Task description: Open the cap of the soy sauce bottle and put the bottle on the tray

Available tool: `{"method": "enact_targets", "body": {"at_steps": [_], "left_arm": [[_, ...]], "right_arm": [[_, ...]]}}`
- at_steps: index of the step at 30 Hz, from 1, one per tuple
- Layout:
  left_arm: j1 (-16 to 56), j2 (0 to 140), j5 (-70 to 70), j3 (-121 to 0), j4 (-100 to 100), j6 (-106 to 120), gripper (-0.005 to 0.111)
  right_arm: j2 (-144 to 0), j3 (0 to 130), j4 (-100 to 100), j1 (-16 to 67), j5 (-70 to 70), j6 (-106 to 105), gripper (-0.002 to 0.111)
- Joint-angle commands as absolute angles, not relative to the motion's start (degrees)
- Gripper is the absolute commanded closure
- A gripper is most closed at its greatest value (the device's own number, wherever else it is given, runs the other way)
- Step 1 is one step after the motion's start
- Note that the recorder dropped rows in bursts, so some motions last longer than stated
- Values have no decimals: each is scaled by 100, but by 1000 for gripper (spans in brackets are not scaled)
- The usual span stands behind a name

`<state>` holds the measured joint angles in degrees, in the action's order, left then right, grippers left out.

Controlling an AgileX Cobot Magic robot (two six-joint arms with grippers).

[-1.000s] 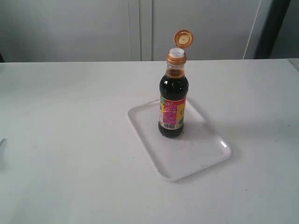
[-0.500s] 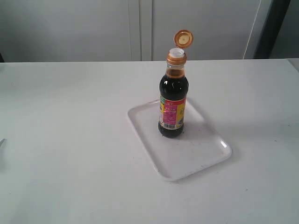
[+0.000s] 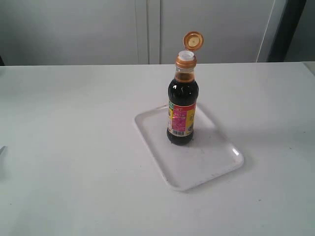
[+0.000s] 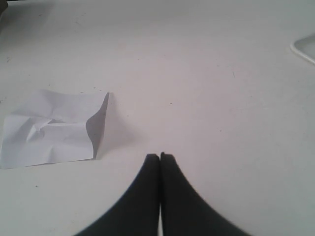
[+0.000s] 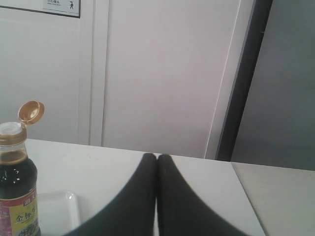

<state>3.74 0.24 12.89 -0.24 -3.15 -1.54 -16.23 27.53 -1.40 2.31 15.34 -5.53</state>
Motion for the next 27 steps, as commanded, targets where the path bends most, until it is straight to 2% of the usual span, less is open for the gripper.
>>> {"method": "enact_targets", "body": {"at_steps": [1, 14, 27], "left_arm": [[349, 0, 1307, 0, -378, -145, 107], [349, 0, 1307, 0, -378, -145, 107], [349, 0, 1307, 0, -378, -145, 107]], "right_arm": [[-1614, 2730, -172, 161, 1518, -537, 108], [-1535, 2659, -128, 161, 1609, -537, 108], [-262, 1439, 39, 161, 1858, -398, 108]]}}
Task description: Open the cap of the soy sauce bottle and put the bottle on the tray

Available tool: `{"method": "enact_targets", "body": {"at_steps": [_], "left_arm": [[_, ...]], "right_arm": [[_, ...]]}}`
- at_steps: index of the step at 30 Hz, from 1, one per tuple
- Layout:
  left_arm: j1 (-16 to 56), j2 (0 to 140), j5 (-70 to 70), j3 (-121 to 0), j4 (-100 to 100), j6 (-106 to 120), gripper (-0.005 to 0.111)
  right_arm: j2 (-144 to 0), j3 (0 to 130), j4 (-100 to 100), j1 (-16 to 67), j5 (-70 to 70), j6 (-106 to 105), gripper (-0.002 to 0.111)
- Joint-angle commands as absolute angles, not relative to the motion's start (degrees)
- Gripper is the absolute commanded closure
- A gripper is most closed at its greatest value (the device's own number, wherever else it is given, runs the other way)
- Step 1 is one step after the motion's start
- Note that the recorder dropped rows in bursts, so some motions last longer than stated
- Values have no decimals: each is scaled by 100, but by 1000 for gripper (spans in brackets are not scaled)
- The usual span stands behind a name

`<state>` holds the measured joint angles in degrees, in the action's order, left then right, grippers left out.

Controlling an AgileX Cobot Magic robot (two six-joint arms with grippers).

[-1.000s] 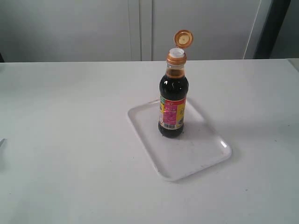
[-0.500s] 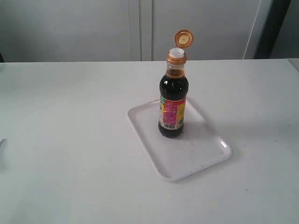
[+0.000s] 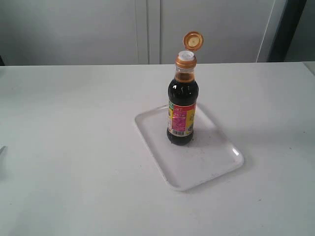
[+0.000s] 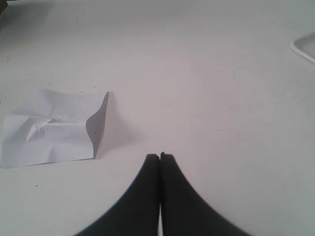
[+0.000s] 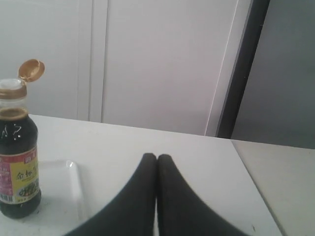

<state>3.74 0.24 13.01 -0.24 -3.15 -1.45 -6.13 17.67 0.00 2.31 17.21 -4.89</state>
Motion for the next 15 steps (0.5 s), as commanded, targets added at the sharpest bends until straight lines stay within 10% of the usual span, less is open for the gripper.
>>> {"method": "enact_targets", "body": {"at_steps": [1, 15], "left_arm": [[349, 0, 1307, 0, -378, -145, 107], [349, 0, 1307, 0, -378, -145, 107]], "right_arm": [[-161, 1353, 39, 161, 1918, -351, 108], [0, 502, 78, 161, 2011, 0, 108]]}}
